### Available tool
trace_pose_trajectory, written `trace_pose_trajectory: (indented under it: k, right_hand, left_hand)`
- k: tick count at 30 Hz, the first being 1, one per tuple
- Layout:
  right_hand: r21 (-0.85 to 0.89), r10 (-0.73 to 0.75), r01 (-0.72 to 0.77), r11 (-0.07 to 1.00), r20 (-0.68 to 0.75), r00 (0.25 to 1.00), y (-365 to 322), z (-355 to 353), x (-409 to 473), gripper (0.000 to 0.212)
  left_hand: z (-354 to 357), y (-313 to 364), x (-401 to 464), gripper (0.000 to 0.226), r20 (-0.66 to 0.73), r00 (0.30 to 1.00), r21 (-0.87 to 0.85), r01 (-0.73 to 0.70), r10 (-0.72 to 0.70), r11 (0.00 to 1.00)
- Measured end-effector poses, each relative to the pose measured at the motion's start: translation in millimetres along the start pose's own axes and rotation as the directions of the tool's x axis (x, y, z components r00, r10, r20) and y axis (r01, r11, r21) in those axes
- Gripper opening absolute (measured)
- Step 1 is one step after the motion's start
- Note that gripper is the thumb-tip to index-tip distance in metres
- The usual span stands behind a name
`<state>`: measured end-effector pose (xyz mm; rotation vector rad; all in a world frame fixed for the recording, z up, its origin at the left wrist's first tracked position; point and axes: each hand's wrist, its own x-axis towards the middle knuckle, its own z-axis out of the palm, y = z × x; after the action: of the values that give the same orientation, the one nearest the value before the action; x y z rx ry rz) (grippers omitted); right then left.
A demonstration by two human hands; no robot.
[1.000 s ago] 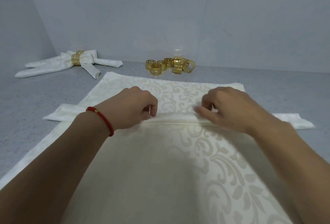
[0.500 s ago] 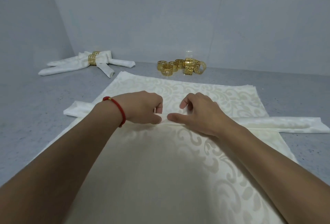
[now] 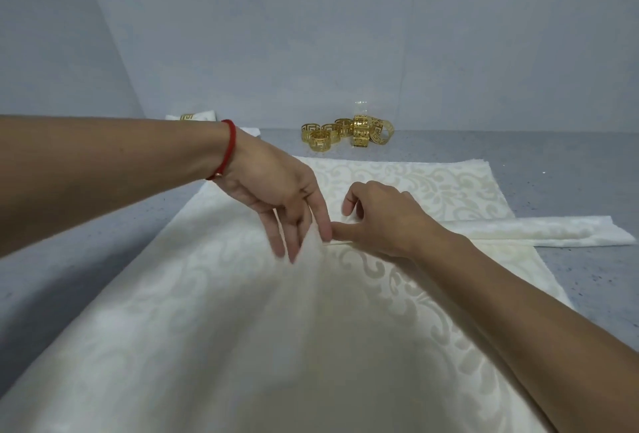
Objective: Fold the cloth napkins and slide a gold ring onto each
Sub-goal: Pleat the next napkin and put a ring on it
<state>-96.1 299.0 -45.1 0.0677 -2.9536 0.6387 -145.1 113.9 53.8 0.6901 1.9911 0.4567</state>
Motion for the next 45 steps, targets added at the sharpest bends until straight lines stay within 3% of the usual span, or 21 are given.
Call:
trace_pose_trajectory:
  k: [2,5,8,12,16,19,24,26,29,35,38,41,45]
  right_hand:
    - [0.014,-0.006,0.006,1.000,-0.013,1.000,1.0,2.1,0.1,0.055]
    - [0.020,-0.014,0.014,1.000,-0.026,1.000,3.3,4.0,2.4,0.048]
    - [0.055,0.003,-0.002,0.999,-0.015,1.000,5.4,3.3,5.1,0.044]
    - [0.103,0.012,-0.013,0.995,0.010,1.000,8.4,2.7,7.3,0.041]
    - [0.146,0.000,-0.016,0.989,0.106,0.994,11.6,-3.4,10.3,0.031]
    - [0.325,-0.068,-0.005,0.946,0.214,0.975,18.7,-15.1,8.7,0.024]
    - [0.597,-0.090,-0.090,0.797,0.265,0.960,34.3,-46.8,-6.8,0.017]
    - [0.456,-0.084,-0.071,0.887,0.309,0.947,45.9,-63.5,-11.6,0.012]
    - [0.093,0.063,-0.104,0.990,0.372,0.926,64.0,-85.0,-21.8,0.016]
    - [-0.317,0.288,-0.156,0.936,0.429,0.856,38.1,-93.8,-20.4,0.031]
    - [-0.411,0.336,-0.165,0.896,0.388,0.858,23.7,-94.9,-18.2,0.033]
    - [-0.442,0.295,-0.145,0.885,0.292,0.910,10.5,-89.8,-20.7,0.033]
    - [-0.609,0.113,0.050,0.792,0.226,0.967,-5.3,-71.5,-24.4,0.013]
  left_hand:
    - [2.6,-4.3,1.9,0.032,-0.022,0.998,0.061,-0.063,0.065,0.996]
    - [10.8,-11.1,10.6,0.019,-0.170,0.975,0.163,-0.119,0.146,0.979]
    - [16.7,-15.4,15.5,0.011,-0.284,0.941,0.139,-0.149,0.184,0.979]
    - [24.6,-27.4,23.7,0.003,-0.458,0.828,0.175,-0.274,0.325,0.946]
    - [40.6,-36.0,33.1,0.003,-0.491,0.767,0.088,-0.429,0.414,0.899]
    - [45.0,-37.8,38.4,0.005,-0.525,0.733,0.031,-0.493,0.433,0.870]
    - [49.2,-41.2,48.7,0.006,-0.571,0.731,0.072,-0.409,0.374,0.910]
    - [52.3,-40.9,50.5,0.008,-0.596,0.707,0.100,-0.404,0.380,0.909]
    - [56.0,-37.3,54.2,0.011,-0.634,0.674,0.193,-0.335,0.378,0.922]
    - [66.1,-32.8,59.6,0.015,-0.697,0.615,0.270,-0.252,0.369,0.929]
    - [70.5,-30.8,60.0,0.014,-0.711,0.584,0.302,-0.252,0.393,0.920]
    - [73.3,-29.9,62.6,0.017,-0.733,0.537,0.337,-0.245,0.417,0.909]
    - [73.7,-31.3,64.7,0.017,-0.739,0.502,0.393,-0.219,0.448,0.893]
